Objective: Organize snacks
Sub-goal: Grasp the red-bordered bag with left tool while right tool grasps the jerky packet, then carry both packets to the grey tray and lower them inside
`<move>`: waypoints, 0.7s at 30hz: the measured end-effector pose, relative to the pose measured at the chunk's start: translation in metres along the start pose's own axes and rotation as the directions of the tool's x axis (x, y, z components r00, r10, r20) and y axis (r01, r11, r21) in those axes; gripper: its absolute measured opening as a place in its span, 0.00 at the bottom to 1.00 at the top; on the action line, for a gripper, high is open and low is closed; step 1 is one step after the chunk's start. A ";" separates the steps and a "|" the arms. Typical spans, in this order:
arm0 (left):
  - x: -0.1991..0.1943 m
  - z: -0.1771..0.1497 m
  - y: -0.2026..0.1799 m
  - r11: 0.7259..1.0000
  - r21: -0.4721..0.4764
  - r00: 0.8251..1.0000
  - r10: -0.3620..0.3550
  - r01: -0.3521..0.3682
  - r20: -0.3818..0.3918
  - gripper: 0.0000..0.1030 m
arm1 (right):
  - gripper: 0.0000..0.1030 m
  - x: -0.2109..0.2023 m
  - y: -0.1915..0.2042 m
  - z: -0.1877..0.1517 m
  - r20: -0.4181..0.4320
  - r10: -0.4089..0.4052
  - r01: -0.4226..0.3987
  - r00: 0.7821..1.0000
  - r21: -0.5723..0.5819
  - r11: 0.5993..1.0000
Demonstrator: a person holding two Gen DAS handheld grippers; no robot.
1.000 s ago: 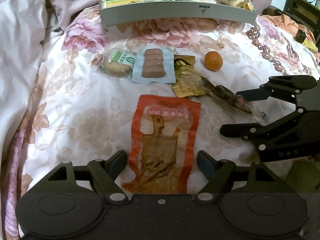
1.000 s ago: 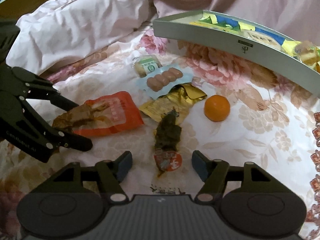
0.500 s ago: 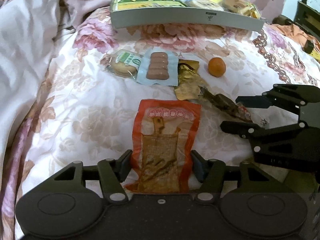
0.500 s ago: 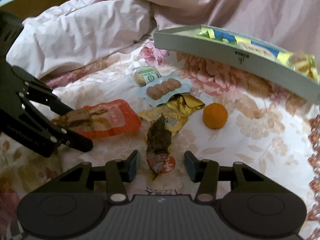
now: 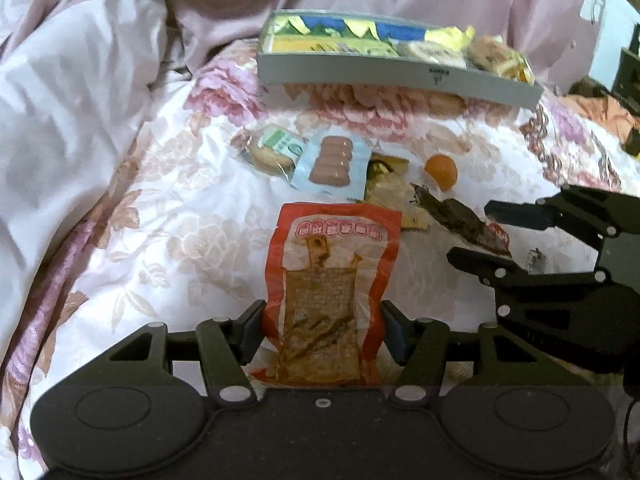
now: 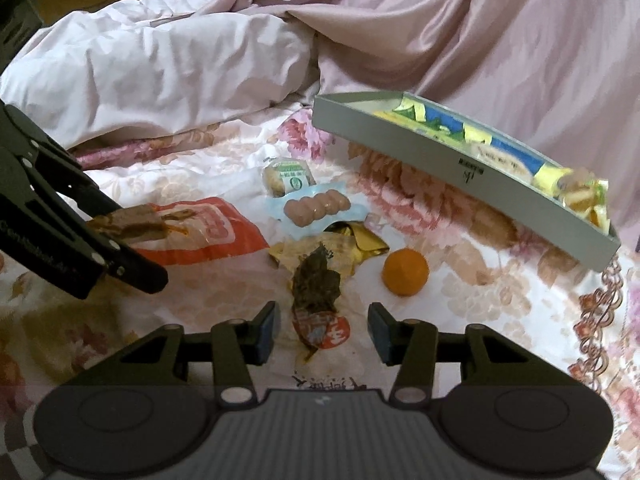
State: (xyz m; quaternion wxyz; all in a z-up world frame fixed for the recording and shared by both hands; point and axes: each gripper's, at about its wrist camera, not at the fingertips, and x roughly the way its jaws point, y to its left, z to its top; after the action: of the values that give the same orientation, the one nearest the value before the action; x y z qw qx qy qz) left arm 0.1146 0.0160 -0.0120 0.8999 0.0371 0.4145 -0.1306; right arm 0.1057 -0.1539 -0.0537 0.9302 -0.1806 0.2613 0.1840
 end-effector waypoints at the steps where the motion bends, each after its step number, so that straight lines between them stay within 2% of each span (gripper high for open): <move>1: -0.002 0.000 0.000 1.000 -0.008 1.000 0.002 -0.002 0.012 0.60 | 0.51 -0.001 0.000 0.000 0.007 -0.007 0.007 1.000 -0.007 1.000; 6: -0.010 0.006 0.002 0.999 -0.049 0.996 0.022 -0.018 0.086 0.60 | 0.51 -0.007 -0.002 0.003 0.042 -0.027 0.028 0.999 -0.003 1.000; 12: -0.012 0.022 0.005 0.993 -0.119 0.990 0.029 -0.013 0.136 0.60 | 0.51 -0.013 -0.012 0.010 0.089 -0.058 0.056 0.994 0.018 0.998; 21: -0.010 0.058 -0.001 0.991 -0.137 0.975 0.039 -0.009 0.218 0.60 | 0.51 -0.016 -0.030 0.022 0.148 -0.102 0.097 0.984 0.041 0.994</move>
State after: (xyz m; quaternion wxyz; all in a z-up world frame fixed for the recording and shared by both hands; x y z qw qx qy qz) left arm 0.1507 0.0066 0.0339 0.9422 -0.0334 0.3196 -0.0948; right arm 0.1152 -0.1744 -0.0199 0.9581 -0.1633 0.1843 0.1460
